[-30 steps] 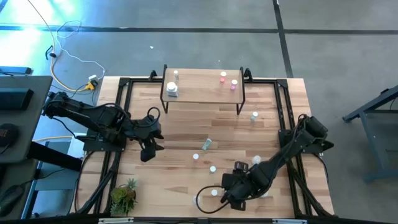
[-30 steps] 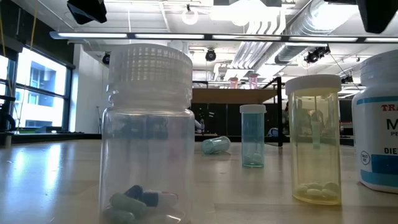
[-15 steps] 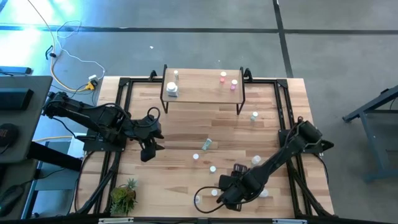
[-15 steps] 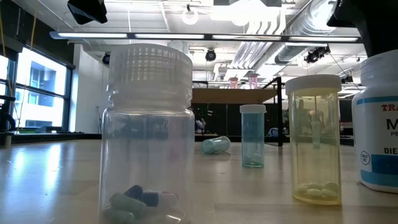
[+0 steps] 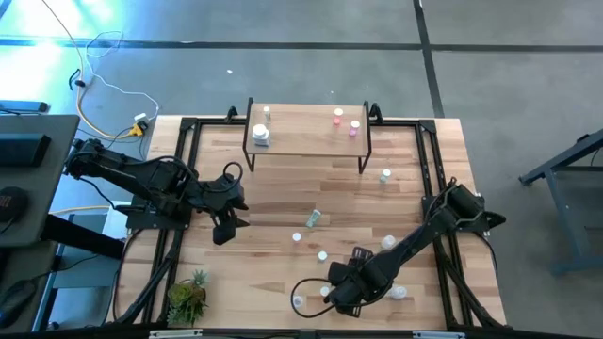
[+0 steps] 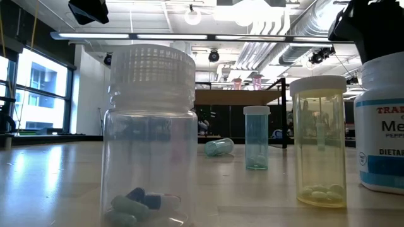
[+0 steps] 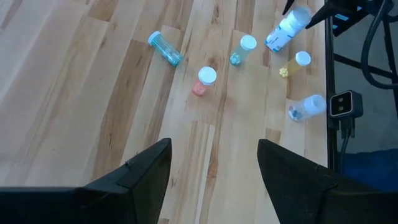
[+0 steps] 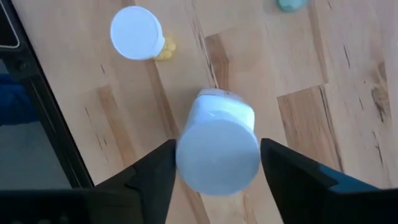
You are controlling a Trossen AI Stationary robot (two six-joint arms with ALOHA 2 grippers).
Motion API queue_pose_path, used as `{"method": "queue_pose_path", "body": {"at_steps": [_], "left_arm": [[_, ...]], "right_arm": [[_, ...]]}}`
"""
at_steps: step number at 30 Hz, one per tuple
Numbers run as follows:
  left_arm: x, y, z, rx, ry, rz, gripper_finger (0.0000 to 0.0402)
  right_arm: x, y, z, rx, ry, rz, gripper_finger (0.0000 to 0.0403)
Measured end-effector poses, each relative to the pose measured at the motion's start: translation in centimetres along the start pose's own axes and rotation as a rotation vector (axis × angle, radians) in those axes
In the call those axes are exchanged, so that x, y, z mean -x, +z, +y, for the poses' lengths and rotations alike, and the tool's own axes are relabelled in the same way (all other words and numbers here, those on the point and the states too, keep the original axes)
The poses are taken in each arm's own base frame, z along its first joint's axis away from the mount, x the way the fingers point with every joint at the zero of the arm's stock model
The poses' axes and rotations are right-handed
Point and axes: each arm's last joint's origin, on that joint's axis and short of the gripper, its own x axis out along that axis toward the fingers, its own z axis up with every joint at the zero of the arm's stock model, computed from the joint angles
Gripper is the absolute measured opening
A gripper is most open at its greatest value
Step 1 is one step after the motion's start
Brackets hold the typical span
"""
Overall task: Pick and place medicine bottles onto shelf by color
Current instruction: Put the white pill bottle on the shelf
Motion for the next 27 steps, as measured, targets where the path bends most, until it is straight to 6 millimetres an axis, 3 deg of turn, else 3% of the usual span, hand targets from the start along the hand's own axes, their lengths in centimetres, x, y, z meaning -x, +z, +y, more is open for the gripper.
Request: {"method": "queue_pose_path", "body": {"at_steps": [7,14,27], "left_arm": [[0.0,0.0,0.0,0.000,0.000,0.001,0.0229],[0.0,0.0,0.0,0.000,0.000,0.000,0.0229],[0.0,0.0,0.0,-0.044,0.001,0.000,0.0229]], "right_arm": [[0.1,0.0,0.1,0.000,0.015,0.009,0.0157],[0.3,0.2,0.1,-0.004,0.020,0.010,0.0155],[2.6,1.8,-0.2,-0.033,0.015,-0.011,0.0156]]}}
